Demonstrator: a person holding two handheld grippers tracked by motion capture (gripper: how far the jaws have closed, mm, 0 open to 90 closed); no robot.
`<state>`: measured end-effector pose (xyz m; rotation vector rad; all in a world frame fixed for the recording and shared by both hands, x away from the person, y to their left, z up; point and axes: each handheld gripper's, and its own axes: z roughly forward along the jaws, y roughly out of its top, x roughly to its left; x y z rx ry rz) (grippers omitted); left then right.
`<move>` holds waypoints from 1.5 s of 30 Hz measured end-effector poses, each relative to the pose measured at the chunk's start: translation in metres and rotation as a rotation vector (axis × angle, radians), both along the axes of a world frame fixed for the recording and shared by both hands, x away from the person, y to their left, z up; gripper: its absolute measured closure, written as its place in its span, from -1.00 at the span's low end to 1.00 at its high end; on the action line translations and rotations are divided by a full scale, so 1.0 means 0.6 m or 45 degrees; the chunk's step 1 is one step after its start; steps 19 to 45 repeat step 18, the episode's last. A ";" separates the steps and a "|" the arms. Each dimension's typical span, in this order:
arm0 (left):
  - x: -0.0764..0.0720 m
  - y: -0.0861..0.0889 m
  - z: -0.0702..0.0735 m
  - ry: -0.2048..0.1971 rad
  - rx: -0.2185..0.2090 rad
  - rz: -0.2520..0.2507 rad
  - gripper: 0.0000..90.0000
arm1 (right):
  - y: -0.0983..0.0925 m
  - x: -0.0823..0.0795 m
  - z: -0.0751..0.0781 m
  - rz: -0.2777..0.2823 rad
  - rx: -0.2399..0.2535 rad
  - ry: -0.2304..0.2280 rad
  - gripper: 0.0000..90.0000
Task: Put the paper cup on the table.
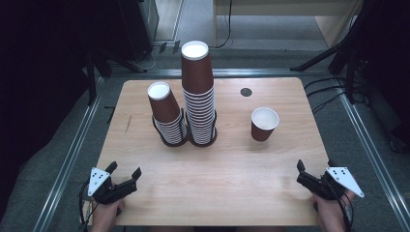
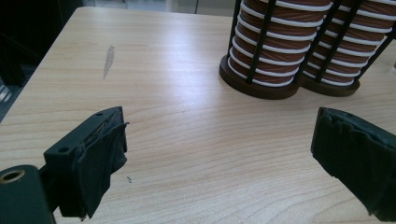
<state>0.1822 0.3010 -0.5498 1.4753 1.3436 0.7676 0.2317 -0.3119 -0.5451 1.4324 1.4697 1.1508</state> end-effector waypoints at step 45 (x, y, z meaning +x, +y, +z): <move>0.001 0.001 0.000 0.003 -0.006 0.002 -0.91 | -0.043 -0.030 -0.002 -0.060 0.023 -0.031 -0.99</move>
